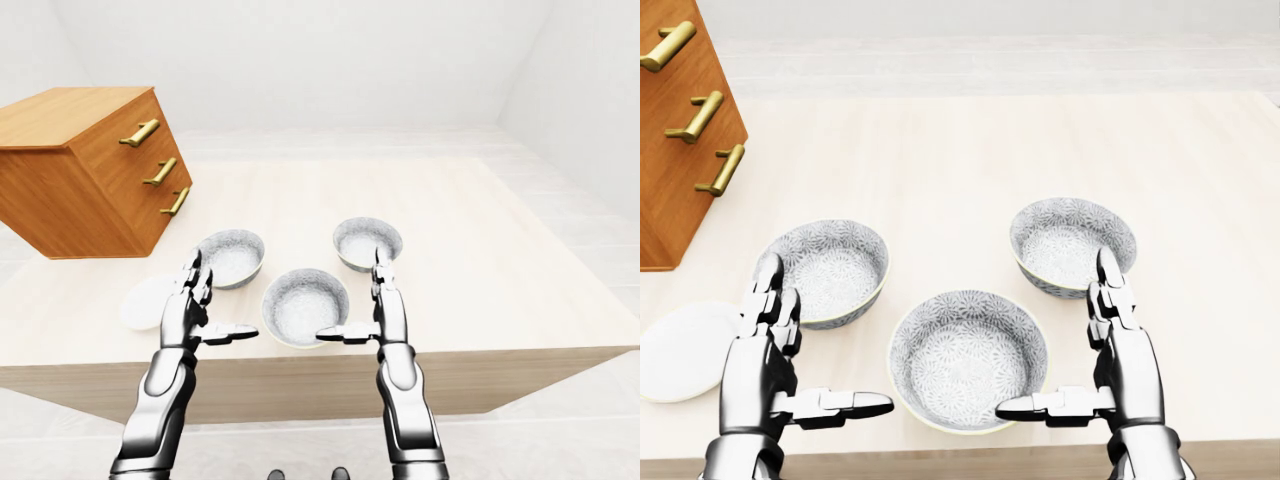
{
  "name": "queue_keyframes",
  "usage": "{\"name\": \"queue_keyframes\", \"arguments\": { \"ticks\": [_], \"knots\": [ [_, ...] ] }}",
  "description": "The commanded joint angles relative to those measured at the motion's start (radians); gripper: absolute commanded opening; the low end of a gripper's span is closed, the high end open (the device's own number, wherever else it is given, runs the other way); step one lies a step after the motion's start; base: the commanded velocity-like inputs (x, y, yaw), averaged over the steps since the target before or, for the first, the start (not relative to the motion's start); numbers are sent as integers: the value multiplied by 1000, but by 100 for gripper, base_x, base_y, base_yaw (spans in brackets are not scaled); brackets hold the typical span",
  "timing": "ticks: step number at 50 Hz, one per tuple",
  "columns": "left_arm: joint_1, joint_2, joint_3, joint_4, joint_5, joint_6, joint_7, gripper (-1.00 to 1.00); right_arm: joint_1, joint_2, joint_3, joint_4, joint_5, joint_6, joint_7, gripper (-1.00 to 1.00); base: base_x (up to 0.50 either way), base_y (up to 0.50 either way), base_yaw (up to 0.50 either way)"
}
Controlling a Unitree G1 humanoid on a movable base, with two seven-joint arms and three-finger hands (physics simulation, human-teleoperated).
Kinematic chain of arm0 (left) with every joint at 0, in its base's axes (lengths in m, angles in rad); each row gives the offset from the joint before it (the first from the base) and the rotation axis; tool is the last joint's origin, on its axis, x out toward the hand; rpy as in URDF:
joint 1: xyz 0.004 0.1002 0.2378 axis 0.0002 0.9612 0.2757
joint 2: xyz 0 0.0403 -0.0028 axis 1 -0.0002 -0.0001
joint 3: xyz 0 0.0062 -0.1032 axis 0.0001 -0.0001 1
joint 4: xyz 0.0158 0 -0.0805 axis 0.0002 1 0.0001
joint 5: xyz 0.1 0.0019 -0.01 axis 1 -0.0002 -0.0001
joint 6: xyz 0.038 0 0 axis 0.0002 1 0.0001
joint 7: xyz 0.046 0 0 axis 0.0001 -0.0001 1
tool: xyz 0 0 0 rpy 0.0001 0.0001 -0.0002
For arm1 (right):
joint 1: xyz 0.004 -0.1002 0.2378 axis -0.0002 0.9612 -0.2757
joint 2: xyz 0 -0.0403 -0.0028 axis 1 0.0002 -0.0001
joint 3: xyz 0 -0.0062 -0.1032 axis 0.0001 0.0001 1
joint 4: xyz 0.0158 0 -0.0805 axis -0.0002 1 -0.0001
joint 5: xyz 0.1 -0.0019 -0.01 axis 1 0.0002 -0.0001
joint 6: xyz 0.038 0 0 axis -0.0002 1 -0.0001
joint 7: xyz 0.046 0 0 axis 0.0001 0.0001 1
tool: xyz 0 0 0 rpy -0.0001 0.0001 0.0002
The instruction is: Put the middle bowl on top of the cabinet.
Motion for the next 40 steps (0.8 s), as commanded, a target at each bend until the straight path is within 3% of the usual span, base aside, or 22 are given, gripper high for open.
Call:
{"name": "queue_keyframes", "arguments": {
  "ticks": [1,2,5,6,13,24,27,30,40],
  "knots": [
    [29,34,11,-91,-12,81,-43,100,-10,-27,-23,-20,61,34,30,100,0,0,0],
    [37,38,13,-134,-33,81,-60,100,-10,-27,-26,-52,56,61,33,100,0,0,0],
    [44,43,14,-171,-41,81,-67,100,-6,-23,-33,-99,36,77,29,100,0,0,0],
    [45,43,22,-197,-53,81,-67,100,6,-22,-35,-153,40,101,35,100,0,0,0],
    [107,49,31,-404,-67,81,-74,100,45,-9,-35,-333,34,101,63,100,0,0,0],
    [110,54,129,-724,-140,81,-89,100,80,5,-57,-597,44,101,74,100,0,0,0],
    [130,46,131,-737,-135,81,-101,100,100,-2,-35,-609,-29,101,51,100,0,0,0],
    [154,32,115,-724,-55,81,-73,100,130,6,-26,-626,-35,101,65,100,0,0,0],
    [182,19,158,-755,-103,81,-113,100,172,13,-21,-682,-42,101,97,100,0,20,0]
  ]
}}
